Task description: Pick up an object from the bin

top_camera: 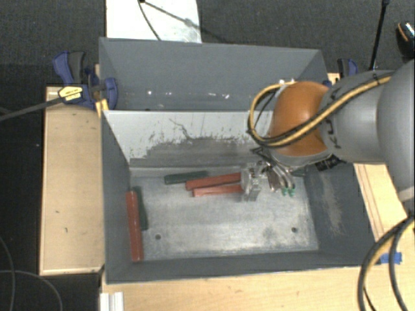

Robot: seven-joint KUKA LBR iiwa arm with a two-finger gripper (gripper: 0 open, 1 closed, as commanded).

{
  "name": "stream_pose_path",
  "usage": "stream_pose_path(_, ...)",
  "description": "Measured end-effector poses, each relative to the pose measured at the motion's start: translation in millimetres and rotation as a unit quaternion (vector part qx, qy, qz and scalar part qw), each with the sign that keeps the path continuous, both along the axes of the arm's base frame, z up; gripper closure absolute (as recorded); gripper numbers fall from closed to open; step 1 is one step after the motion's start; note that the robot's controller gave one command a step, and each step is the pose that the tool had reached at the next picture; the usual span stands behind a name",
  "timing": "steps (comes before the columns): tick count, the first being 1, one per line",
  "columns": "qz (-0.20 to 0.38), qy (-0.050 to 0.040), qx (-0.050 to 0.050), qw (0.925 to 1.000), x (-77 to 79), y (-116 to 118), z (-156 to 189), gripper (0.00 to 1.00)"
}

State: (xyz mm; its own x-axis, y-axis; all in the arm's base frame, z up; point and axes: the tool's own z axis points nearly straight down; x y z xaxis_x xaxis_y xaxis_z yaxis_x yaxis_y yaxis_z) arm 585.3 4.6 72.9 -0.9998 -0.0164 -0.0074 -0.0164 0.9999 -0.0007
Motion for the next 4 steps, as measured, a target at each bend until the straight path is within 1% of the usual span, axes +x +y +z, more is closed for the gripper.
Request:
stream_pose_path(1, 0.001, 0.0, 0.0, 1.0, 0.0, 0.0, 0.0, 1.0)
stream_pose_path(2, 0.001, 0.0028, 0.0, 1.0, -2.0, 0.4, -2.1, 0.0)
stream_pose_path(3, 0.048, 0.0002, 0.001, 0.9988, 8.7, 55.8, -1.8, 0.0)
stream_pose_path(4, 0.046, -0.0011, 0.001, 0.9989, 9.9, 53.4, 0.8, 1.0)
